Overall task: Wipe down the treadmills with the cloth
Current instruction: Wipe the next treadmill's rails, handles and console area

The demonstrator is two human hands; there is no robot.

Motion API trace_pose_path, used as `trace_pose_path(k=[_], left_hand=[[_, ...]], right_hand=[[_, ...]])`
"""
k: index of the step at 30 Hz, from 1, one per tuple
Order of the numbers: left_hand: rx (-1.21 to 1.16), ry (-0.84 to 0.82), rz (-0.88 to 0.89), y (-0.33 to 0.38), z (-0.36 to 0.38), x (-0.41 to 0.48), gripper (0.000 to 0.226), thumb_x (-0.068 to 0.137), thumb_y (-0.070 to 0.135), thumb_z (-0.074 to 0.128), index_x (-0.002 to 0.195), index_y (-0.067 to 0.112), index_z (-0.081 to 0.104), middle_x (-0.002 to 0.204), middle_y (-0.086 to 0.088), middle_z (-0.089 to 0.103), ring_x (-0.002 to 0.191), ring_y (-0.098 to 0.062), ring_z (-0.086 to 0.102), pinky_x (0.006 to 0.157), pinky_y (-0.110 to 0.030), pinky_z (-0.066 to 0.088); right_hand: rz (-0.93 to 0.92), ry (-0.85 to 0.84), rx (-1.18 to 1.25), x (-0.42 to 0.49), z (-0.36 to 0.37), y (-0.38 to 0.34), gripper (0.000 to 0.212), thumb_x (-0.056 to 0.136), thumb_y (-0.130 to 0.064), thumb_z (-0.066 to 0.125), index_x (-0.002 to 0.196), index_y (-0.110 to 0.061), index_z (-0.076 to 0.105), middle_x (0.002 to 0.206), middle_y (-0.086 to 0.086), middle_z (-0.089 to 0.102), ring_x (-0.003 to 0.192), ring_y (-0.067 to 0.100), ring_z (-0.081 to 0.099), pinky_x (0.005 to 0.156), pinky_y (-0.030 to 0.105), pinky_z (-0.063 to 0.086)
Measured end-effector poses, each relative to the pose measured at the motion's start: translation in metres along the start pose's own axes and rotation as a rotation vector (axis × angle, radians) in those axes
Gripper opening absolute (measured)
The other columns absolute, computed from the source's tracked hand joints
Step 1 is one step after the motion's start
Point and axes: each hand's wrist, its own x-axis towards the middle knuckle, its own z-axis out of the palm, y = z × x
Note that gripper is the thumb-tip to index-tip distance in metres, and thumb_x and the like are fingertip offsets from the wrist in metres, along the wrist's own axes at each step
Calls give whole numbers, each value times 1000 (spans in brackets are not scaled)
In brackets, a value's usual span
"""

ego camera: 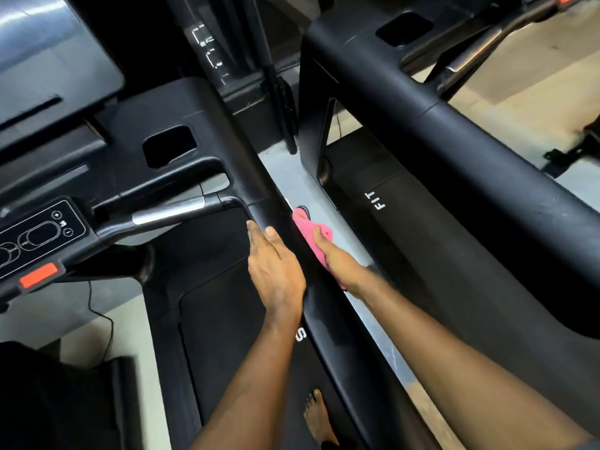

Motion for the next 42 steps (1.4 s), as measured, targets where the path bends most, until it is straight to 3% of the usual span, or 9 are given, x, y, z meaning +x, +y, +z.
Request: trace_pose_path(k=[4,8,11,16,19,21,29,34,42], left_hand=[[-27,6,-11,0,-1,-1,53,109,33,26,154,5,34,148,-21,50,138,-35,46,115,-41,35],[-49,-50,-56,3,-6,-2,54,108,34,26,155,7,33,148,-20,50,134,-38,50,112,-45,38],[-18,-133,-21,1,-22,-2,53,109,35,26,155,11,36,144,-20,54,130,-40,52,109,-45,39],[30,-355,104,-21,-73,39,44,108,37,30,127,17,65,120,-18,68,118,-38,57,102,-44,44],[56,-359,305,-32,-79,66,34,106,30,37,97,15,66,95,-11,70,98,-32,62,87,-41,47],[64,-367,452,-32,-75,88,33,105,26,39,100,13,69,99,-9,70,101,-30,61,89,-39,44],[77,-708,864,-29,-46,136,43,106,31,32,127,13,65,126,-6,66,120,-24,57,104,-41,44],[32,-677,968,-40,-48,122,45,102,30,34,128,7,64,139,-7,59,133,-25,48,114,-47,36],[55,-1042,1283,-35,-59,76,60,100,49,23,142,23,57,152,4,49,146,-14,35,125,-43,18]], right_hand=[[16,14,-217,-41,1,23,95,82,-92,34,160,-38,25,165,-17,24,152,-1,17,129,36,10],[-144,87,-295,-110,13,21,70,103,-65,25,161,-25,23,167,-17,17,152,0,8,126,31,14],[-133,150,-553,-158,17,38,79,96,-78,19,161,-35,19,165,-31,7,152,-7,1,126,23,4],[45,236,-1088,-178,55,29,69,83,-76,0,151,-65,-1,170,-13,-10,157,20,-10,125,56,3],[49,365,-1237,-139,86,1,71,83,-73,-3,152,-60,-11,171,1,-7,155,38,-10,121,66,-3],[74,467,-1307,-102,102,-9,70,92,-70,8,157,-50,-9,171,8,-3,154,45,-1,118,70,-1],[231,842,-1286,-36,139,-25,69,99,-56,38,161,-34,15,164,12,26,143,42,33,116,64,15],[322,1076,-1265,-92,155,14,65,92,-50,38,155,-35,33,155,4,43,134,34,44,119,63,16],[652,1571,-1091,-205,183,76,49,92,-53,39,137,-37,50,138,-5,57,129,32,43,119,60,13]])
